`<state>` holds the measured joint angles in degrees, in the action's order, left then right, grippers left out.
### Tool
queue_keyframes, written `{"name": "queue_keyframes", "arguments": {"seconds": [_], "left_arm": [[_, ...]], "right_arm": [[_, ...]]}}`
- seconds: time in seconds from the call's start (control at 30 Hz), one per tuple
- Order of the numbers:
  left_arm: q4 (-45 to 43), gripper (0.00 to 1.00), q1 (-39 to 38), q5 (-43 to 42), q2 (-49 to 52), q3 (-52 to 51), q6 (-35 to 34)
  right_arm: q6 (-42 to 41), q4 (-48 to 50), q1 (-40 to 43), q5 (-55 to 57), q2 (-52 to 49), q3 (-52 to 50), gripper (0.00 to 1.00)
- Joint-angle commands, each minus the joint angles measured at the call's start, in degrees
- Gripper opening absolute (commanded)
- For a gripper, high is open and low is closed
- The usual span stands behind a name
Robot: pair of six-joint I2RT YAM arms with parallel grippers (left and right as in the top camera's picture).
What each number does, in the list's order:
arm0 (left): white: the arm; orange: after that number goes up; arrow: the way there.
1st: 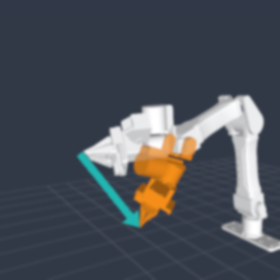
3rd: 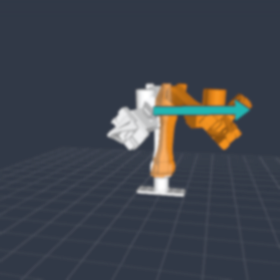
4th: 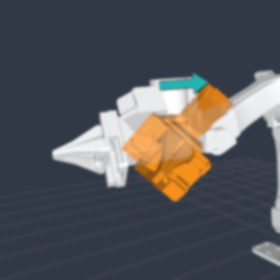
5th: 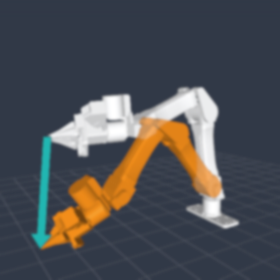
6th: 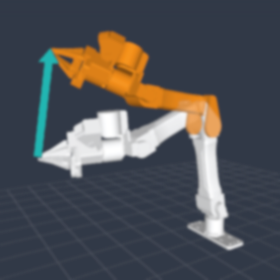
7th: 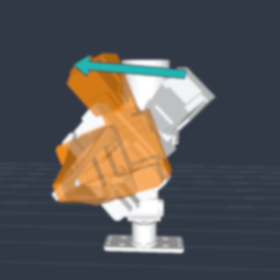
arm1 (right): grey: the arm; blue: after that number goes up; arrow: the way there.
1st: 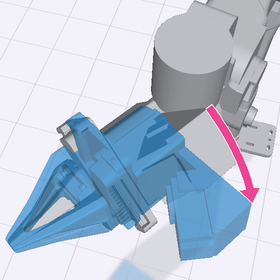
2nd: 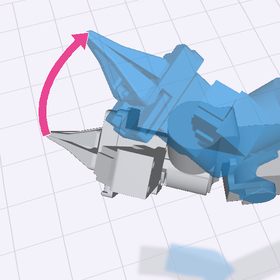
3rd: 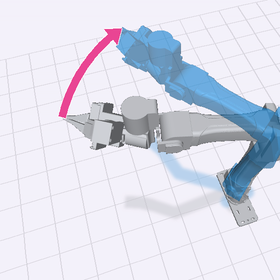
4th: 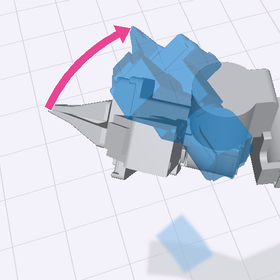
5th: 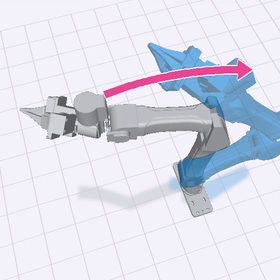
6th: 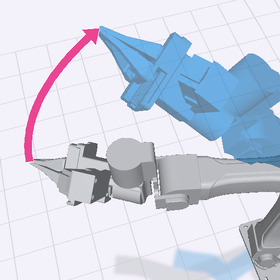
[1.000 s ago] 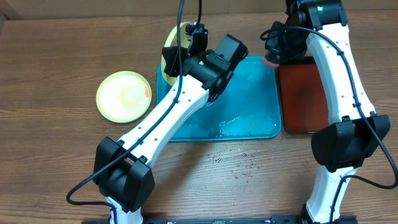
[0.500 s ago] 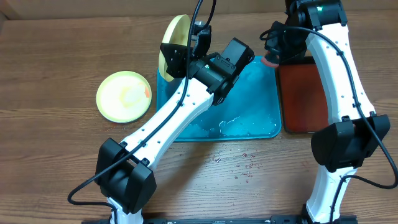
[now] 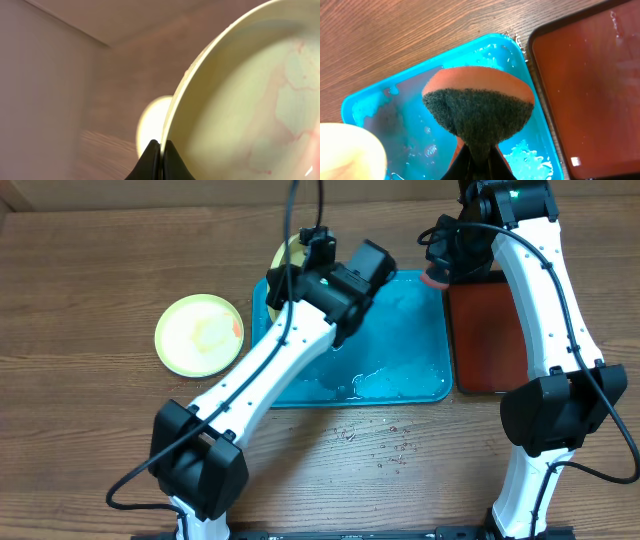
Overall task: Clean dirty plates on tray and stack at the side
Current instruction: 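Carry the yellow plate left and lower it onto the plate stack, then release the yellow plate on the stack and raise the left gripper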
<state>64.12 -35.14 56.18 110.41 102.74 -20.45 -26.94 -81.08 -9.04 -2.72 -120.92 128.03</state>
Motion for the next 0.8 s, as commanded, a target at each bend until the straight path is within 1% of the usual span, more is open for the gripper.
{"name": "queue_keyframes", "arguments": {"seconds": [0.0, 0.1, 0.17, 0.23, 0.3, 0.43, 0.5, 0.57, 0.77], "left_arm": [[0.4, 0.04, 6.1, -19.3, -1.8, 0.5, -1.9], [0.4, 0.05, 13.4, -34.6, -3.5, 0.5, -1.5], [0.5, 0.04, 19.2, -44.7, -4.0, 0.5, 0.6], [0.9, 0.04, 24.2, -51.5, -4.0, 0.5, 2.3], [1.6, 0.04, 29.6, -56.0, -3.9, 0.1, 3.8], [2.0, 0.04, 38.4, -60.7, -3.9, -2.5, 5.8], [0.9, 0.05, 42.8, -61.7, -3.9, -5.5, 5.8], [-0.8, 0.04, 45.6, -61.9, -3.9, -8.9, 5.4], [-11.0, 0.05, 53.2, -63.7, -3.9, -21.6, 4.1]], "right_arm": [[0.2, -0.2, 0.2, 0.3, 0.2, 0.3, 0.05], [0.4, -0.3, 0.2, 0.3, 0.2, 0.3, 0.05], [0.4, -0.3, 0.2, 0.3, 0.2, 0.3, 0.05], [0.4, -0.3, 0.2, 0.3, 0.2, 0.3, 0.05], [0.4, -0.3, 0.2, 0.3, 0.2, 0.3, 0.05], [0.4, -0.3, 0.2, 0.3, 0.2, 0.3, 0.05], [0.4, -0.3, 0.2, 0.3, 0.2, 0.3, 0.05], [0.4, -0.3, 0.2, 0.3, 0.2, 0.3, 0.05], [0.4, -0.3, 0.1, 0.3, 0.2, 0.3, 0.05]]}}
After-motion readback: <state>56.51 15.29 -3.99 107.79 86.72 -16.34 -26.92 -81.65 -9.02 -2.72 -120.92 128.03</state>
